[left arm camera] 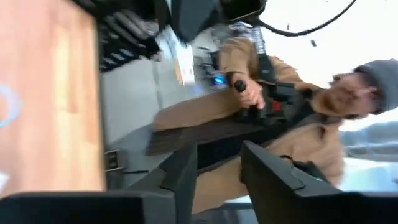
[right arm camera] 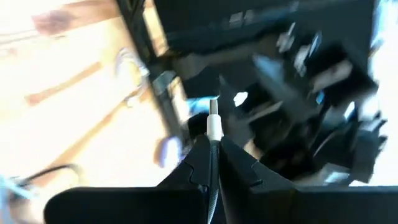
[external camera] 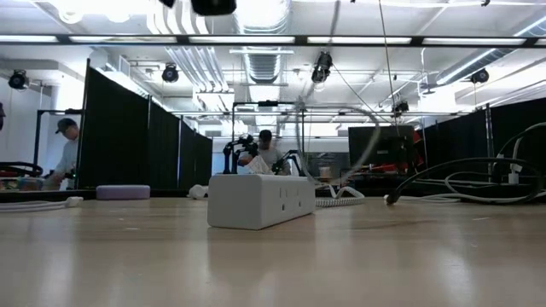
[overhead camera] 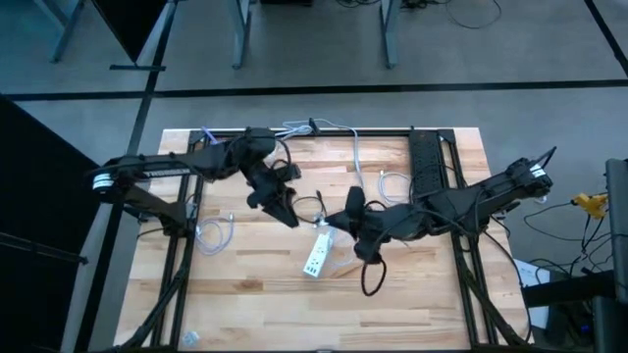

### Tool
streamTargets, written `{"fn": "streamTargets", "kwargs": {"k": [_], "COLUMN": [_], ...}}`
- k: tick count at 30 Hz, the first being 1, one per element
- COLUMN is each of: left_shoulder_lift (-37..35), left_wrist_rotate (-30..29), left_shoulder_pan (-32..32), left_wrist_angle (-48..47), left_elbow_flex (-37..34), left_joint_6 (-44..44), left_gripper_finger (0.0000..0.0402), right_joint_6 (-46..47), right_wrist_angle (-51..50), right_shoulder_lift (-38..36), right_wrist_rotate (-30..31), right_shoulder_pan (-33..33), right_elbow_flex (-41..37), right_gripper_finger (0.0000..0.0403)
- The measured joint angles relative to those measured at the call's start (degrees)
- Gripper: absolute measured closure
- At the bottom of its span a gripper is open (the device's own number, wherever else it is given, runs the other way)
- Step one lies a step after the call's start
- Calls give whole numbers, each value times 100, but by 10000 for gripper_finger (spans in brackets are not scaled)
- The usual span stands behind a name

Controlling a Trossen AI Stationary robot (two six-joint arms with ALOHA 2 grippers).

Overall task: Insert USB
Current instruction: Insert the blue charger cable into the white outlet extension

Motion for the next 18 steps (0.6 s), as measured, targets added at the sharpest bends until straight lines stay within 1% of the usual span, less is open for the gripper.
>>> {"fn": "streamTargets", "kwargs": {"k": [2, 4, 7, 9, 11, 15, 18], "left_shoulder_lift": [-173, -364, -577, -664, -732, -782, -737], "left_wrist_rotate": [-331, -875, -1806, -2235, -2501, -2797, -3228], "left_shoulder_pan": [133, 220, 228, 183, 42, -460, -967], "left_wrist_angle": [-683, -1325, -1919, -2075, -2070, -2074, -2233], "left_elbow_flex": [0, 0, 0, 0, 0, 0, -6], "left_joint_6": [595, 1189, 1805, 2018, 2118, 2298, 2333], "left_gripper_finger": [265, 255, 244, 241, 239, 246, 255], "right_joint_6": [886, 1852, 3201, 3864, 4311, 4943, 5158], "right_wrist_angle": [-564, -999, -1550, -1728, -1867, -1844, -1899], "right_shoulder_lift": [-46, -52, -46, -13, -4, -4, 34], "right_wrist_rotate": [6, -157, -863, -1361, -1783, -2421, -2604], "right_shoulder_pan": [-53, -141, -327, -475, -587, -776, -803], "right_elbow_flex": [0, 0, 0, 0, 0, 0, 0], "right_gripper_finger": [402, 402, 402, 402, 402, 402, 402]}}
